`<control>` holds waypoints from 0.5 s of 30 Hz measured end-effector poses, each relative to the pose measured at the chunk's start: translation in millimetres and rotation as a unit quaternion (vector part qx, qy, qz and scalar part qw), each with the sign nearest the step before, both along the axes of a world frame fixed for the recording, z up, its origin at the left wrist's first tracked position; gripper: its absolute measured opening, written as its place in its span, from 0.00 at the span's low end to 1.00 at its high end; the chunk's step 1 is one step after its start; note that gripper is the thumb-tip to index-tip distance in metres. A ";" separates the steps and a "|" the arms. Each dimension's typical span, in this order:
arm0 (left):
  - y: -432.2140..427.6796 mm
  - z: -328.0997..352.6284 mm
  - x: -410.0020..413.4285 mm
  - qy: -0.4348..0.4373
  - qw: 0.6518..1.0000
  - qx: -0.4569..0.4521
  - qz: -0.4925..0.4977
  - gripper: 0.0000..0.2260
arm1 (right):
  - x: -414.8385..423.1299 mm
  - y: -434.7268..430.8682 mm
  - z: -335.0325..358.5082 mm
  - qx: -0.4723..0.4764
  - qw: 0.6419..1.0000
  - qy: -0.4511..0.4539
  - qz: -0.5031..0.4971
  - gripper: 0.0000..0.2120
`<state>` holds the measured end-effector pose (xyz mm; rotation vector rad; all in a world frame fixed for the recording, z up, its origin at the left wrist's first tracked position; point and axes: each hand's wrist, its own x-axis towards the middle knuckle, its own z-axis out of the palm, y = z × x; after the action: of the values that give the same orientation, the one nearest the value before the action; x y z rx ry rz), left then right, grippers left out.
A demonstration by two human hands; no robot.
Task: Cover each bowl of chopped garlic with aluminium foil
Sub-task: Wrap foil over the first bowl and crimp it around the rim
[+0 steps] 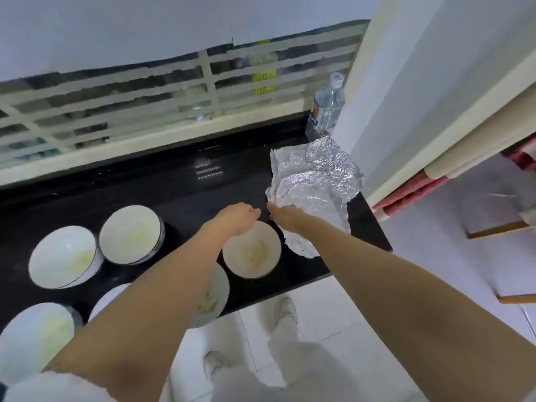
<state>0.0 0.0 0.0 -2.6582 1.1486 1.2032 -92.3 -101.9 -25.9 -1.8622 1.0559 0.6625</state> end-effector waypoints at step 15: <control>9.9 0.4 7.5 0.083 0.993 -0.030 0.073 0.15 | 4.6 -30.2 21.5 -0.175 0.978 -0.101 -0.054 0.09</control>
<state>7.5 9.9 0.4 -2.7743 1.0400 1.4611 -87.7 -132.1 -4.5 -2.1000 1.1844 0.2254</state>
